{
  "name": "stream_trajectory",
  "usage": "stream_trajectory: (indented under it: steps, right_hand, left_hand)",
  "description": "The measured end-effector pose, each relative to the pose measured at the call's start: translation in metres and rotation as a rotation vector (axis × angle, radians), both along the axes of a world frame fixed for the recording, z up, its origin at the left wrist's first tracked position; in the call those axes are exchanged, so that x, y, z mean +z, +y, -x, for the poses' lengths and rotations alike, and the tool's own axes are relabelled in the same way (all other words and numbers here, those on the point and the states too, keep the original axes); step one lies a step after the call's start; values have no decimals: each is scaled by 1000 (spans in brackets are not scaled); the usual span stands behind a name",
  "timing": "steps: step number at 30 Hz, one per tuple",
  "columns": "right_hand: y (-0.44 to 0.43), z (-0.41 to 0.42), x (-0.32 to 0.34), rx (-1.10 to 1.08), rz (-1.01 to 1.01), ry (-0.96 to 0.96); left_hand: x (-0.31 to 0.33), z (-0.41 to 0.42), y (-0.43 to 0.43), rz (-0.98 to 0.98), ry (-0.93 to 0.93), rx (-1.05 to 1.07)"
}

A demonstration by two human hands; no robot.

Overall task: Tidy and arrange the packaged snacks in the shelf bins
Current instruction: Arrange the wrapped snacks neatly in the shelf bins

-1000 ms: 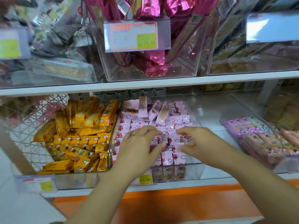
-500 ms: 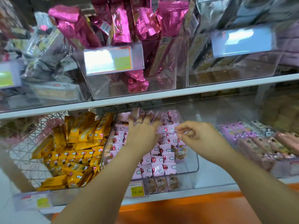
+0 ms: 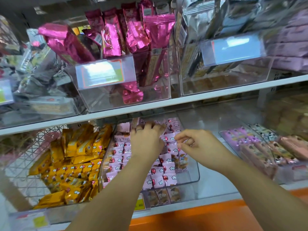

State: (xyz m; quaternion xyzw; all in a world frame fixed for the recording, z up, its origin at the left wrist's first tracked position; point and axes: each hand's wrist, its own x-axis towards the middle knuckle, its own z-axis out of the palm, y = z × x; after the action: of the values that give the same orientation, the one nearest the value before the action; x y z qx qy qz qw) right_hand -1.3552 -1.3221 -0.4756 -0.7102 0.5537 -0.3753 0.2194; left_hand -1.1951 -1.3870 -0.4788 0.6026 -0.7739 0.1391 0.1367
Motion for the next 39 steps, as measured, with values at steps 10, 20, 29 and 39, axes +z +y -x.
stream_trajectory:
  steps: [10,20,29,39]
  right_hand:
    - [1,-11,2,36,310,184]
    - [12,-12,12,16,190,-64]
    - [7,-3,13,47,-16,-354]
    - [12,9,13,67,-99,-389]
  left_hand:
    - [18,-12,59,-141,894,-325]
    - [14,-41,71,-588,1251,-421]
    - [10,-30,67,-485,1299,-300]
    - [10,-32,62,-495,1283,-256]
